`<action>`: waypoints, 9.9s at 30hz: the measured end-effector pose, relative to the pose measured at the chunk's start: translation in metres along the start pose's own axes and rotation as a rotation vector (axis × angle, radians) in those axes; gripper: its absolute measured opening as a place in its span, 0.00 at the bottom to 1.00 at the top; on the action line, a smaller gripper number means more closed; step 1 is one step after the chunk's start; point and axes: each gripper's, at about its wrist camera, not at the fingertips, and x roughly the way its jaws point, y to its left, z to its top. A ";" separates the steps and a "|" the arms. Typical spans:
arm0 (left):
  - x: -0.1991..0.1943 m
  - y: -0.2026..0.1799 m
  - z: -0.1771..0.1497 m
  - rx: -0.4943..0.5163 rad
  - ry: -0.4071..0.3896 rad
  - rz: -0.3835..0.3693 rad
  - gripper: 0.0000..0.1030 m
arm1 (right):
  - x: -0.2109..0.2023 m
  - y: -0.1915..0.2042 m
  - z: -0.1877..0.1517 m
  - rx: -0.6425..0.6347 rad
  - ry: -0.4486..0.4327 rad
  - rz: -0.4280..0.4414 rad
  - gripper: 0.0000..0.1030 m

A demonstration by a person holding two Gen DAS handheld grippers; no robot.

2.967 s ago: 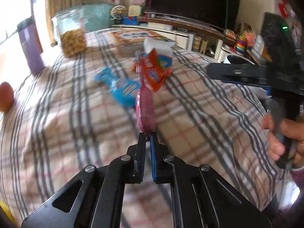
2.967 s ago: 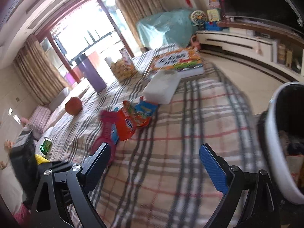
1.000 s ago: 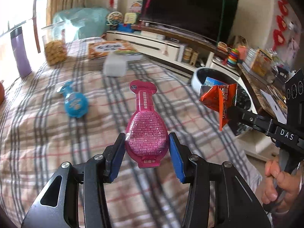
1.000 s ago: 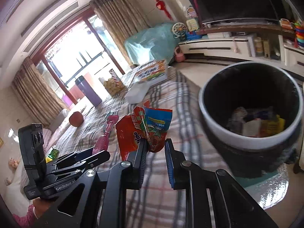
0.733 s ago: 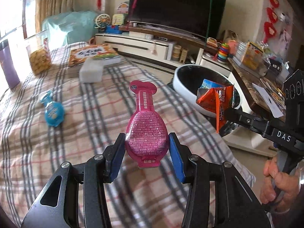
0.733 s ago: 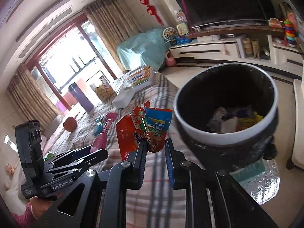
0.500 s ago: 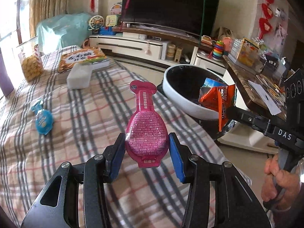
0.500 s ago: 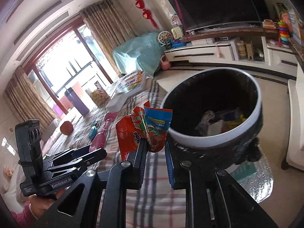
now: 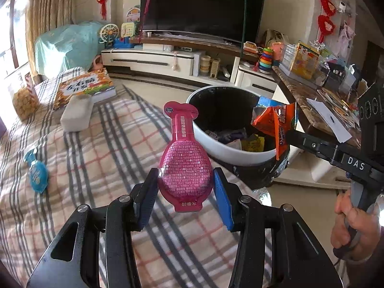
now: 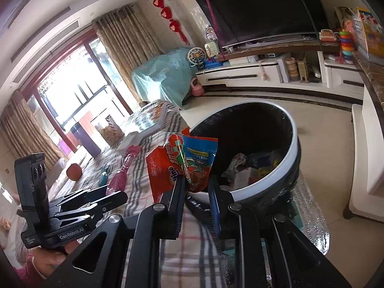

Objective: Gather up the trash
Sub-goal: 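Carry the pink brush and orange snack bag over the black bin, then lower the pink brush and orange snack bag into the bin opening, then open both grippers inside the bin to drop the brush and snack bag, then move both open grippers back over the remaining trash on the bed, then grasp the blue lollipop candy with the left gripper while the right grasps the white sponge block, then carry the blue candy and white sponge block over the black bin, then lower the blue candy and white sponge block into the bin opening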

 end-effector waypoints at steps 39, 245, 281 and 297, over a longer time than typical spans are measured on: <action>0.060 -0.046 0.053 0.082 0.055 -0.053 0.43 | 0.023 -0.041 0.037 -0.010 0.038 -0.095 0.19; -0.003 -0.020 0.010 0.008 -0.018 0.019 0.46 | 0.001 0.012 0.006 -0.021 0.022 0.004 0.48; 0.028 -0.056 0.046 0.072 -0.022 -0.014 0.46 | 0.011 -0.029 0.039 -0.010 0.034 -0.064 0.48; 0.050 -0.058 0.054 0.083 0.006 0.002 0.46 | 0.023 -0.036 0.045 -0.014 0.054 -0.075 0.48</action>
